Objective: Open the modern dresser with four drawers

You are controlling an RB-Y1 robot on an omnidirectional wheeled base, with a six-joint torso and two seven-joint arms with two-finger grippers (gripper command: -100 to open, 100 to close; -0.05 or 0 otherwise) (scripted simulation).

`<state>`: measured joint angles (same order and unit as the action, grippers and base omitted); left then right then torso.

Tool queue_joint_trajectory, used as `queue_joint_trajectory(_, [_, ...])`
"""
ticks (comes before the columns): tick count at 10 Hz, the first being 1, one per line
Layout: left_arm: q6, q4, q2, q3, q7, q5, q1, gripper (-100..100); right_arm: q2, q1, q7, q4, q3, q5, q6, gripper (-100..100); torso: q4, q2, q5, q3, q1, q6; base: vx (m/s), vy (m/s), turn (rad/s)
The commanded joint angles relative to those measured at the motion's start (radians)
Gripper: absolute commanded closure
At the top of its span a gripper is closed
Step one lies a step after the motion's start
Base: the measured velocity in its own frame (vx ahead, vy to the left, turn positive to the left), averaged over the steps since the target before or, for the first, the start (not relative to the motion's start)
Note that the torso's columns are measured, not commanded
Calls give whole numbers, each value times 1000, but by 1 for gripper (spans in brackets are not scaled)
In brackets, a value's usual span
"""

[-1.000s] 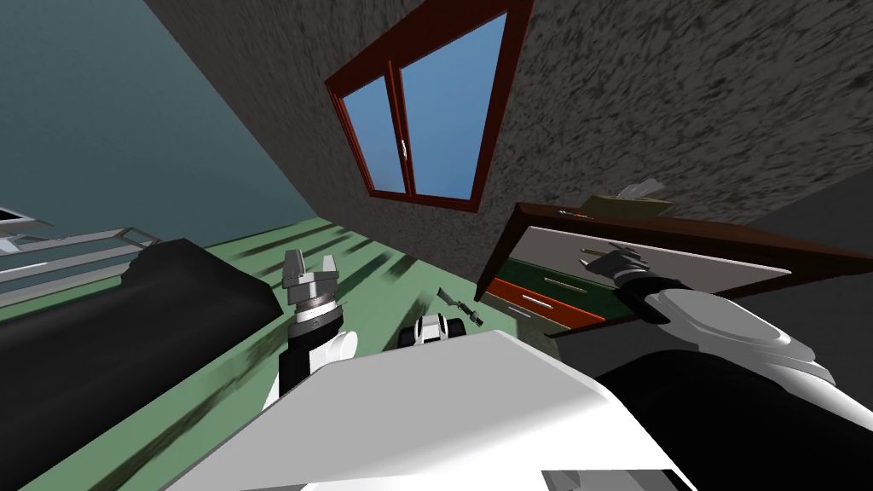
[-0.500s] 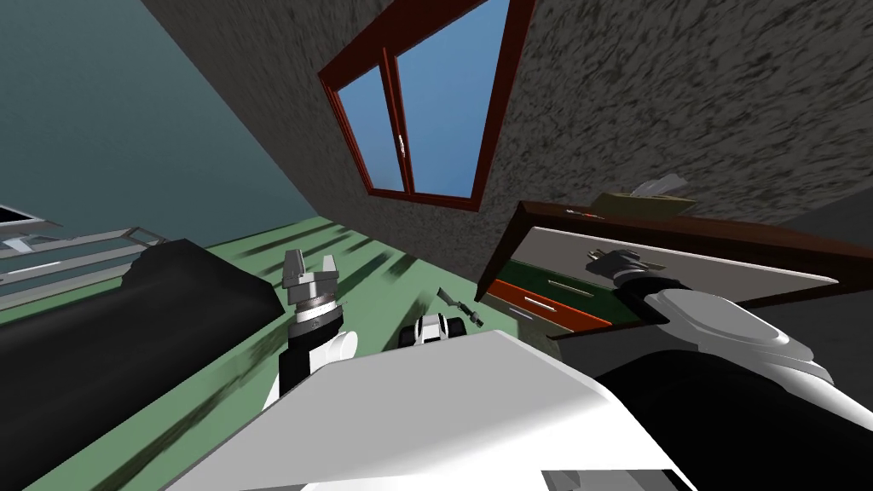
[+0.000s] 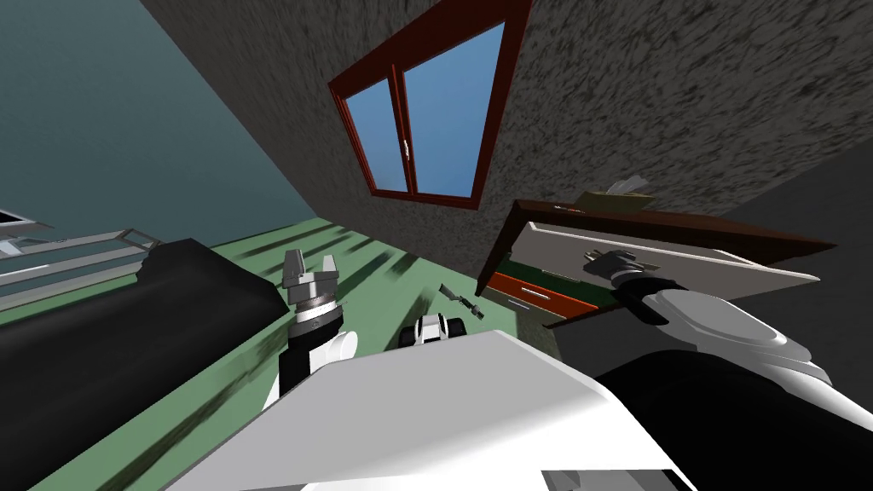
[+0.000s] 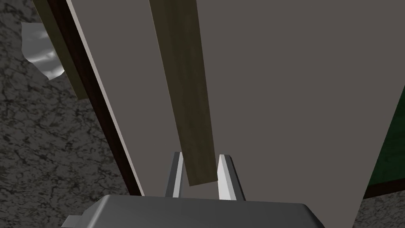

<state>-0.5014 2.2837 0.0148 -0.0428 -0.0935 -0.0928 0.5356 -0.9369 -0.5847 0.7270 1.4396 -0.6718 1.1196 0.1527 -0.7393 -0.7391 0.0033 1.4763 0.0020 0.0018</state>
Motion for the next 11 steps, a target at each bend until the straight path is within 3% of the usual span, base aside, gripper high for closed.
queue_joint_trajectory(1, [0,0,0,0,0,0,0,0,-1,-7,-2,18,-5,-1,2,100,0,-3,-1,-2,2,0,-166,128,-62])
queue_joint_trajectory(2, [0,0,0,0,0,0,0,0,-35,-24,-24,7,-26,-15,26,-100,-1,-5,-1,-4,2,1,-46,81,-99])
queue_joint_trajectory(5, [0,0,0,0,0,0,0,0,-96,-59,-66,1,-62,-38,59,-100,3,9,-2,6,-6,-4,72,18,-76])
queue_joint_trajectory(7, [0,0,0,0,0,0,0,0,-120,-73,-83,-2,-77,-48,73,-100,-2,-1,3,0,2,-2,58,13,-51])
queue_joint_trajectory(8, [0,0,0,0,0,0,0,0,-105,-65,-67,-12,-68,-44,82,-100,-3,-4,5,-2,4,-2,26,-1,-10])
queue_joint_trajectory(9, [0,0,0,0,0,0,0,0,-105,-66,-69,-14,-68,-44,83,0,-2,-5,3,-3,5,-3,8,-4,0])
queue_joint_trajectory(11, [0,0,0,0,0,0,0,0,-103,-68,-68,-15,-64,-43,85,0,-1,-2,2,-2,3,-2,0,0,0])
